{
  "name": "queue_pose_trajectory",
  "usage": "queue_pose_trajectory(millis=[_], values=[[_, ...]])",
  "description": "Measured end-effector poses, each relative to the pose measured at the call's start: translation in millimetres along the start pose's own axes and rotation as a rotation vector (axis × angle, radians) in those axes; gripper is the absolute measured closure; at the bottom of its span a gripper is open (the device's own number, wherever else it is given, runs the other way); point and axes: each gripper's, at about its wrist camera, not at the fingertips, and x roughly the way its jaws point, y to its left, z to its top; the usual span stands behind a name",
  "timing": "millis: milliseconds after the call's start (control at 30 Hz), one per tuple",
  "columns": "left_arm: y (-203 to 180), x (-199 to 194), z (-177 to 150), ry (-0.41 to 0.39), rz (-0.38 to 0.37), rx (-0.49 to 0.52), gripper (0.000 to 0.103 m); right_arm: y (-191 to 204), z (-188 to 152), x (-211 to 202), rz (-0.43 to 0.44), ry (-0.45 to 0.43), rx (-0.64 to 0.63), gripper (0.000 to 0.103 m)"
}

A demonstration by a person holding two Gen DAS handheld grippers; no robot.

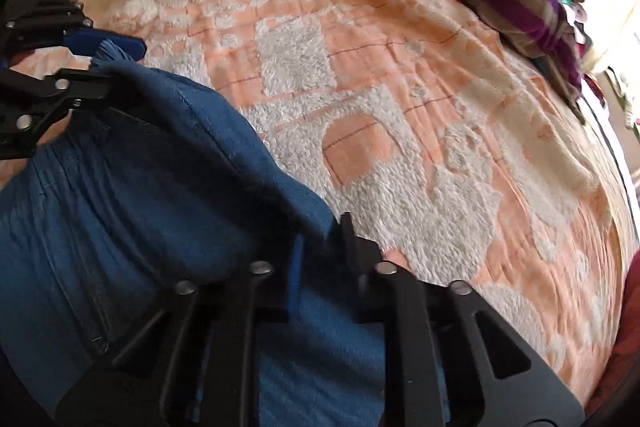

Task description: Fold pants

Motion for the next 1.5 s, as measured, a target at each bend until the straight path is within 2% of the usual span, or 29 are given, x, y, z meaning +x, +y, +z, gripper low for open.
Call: queue_pose_trajectory(millis=[233,500,700,867,1033,1167,1500], values=[[-8.1,-18.1,-4.1,-0.038,-0.008,0.027,0.071,-9.4,-21.0,-52.9,0.049,-0.140,0.175,0.100],[-22.7,-58.7,-18.6,-0.100,-0.004,0.060,0.071,15.0,-50.2,-105.3,0.081,-0.230,0.242,0.101],[-35.5,-97.2,-48.6,-0.143,-0.026,0.084,0.071,51.3,-85.3,-146.2,0.132,-0.275,0.254,0.101],[-38.5,-117.2,-82.3,-0.126,-0.052,0.081,0.071,90.6,-114.6,-165.5,0.177,-0.293,0.249,0.101],[-39.3,-126.1,-110.9,-0.082,-0.056,0.070,0.071,127.5,-135.9,-163.8,0.245,-0.275,0.273,0.101],[-37.6,-123.1,-128.3,-0.039,-0.051,0.073,0.070,149.7,-143.2,-163.6,0.260,-0.254,0.264,0.101],[-26.1,-130.9,-149.7,0.014,-0.038,0.045,0.054,167.0,-156.1,-155.7,0.247,-0.204,0.289,0.101]])
